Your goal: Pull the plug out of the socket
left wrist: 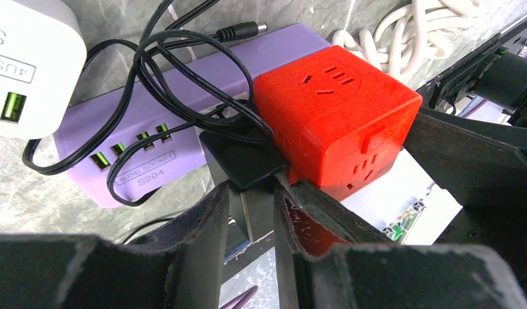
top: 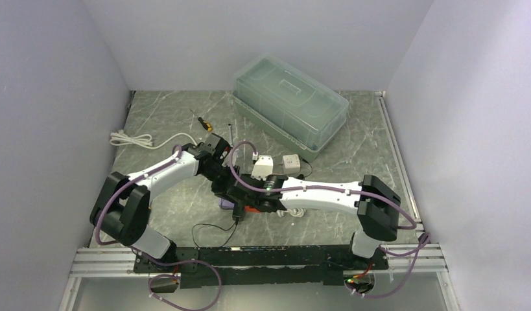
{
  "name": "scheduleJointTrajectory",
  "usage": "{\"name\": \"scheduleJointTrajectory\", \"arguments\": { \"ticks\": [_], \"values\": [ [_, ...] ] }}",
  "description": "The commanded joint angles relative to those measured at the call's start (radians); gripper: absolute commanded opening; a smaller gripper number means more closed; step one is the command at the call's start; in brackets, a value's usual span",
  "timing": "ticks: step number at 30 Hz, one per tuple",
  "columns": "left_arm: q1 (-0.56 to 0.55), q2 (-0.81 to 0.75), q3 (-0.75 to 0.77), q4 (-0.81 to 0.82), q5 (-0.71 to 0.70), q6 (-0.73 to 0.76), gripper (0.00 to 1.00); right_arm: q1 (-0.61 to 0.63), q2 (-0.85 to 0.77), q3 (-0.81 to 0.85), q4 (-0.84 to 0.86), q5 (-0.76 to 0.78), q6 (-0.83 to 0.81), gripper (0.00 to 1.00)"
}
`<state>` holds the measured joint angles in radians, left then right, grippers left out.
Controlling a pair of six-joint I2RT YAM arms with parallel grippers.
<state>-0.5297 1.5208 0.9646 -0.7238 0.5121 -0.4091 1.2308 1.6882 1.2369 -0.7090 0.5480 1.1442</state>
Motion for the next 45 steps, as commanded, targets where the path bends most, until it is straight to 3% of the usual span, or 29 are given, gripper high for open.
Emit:
{"name": "scheduleJointTrajectory", "arguments": {
  "ticks": [1, 6, 18, 37, 40, 45],
  "values": [
    [-0.013, 0.057, -0.024, 0.006, -0.146, 0.028, 0.33, -0.009, -0.109, -0.036, 0.097, -0.001, 0.012, 0.0],
    [-0.016, 0.062, -0.023, 0.006, -0.146, 0.027, 0.33, -0.018, -0.141, -0.069, 0.123, -0.01, 0.016, 0.0],
    [-0.019, 0.067, -0.021, 0.004, -0.15, 0.029, 0.33, 0.022, -0.038, 0.057, 0.051, 0.029, 0.005, 0.0],
    [-0.019, 0.067, -0.02, 0.003, -0.16, 0.028, 0.33, 0.036, -0.183, 0.047, -0.13, 0.196, 0.03, 0.0],
    [-0.019, 0.063, -0.018, 0.008, -0.151, 0.025, 0.34, -0.018, -0.226, 0.004, -0.071, 0.165, -0.058, 0.0],
    [-0.019, 0.025, -0.021, 0.031, -0.115, 0.033, 0.44, -0.205, -0.281, -0.108, 0.148, -0.052, -0.28, 0.0]
  ]
}}
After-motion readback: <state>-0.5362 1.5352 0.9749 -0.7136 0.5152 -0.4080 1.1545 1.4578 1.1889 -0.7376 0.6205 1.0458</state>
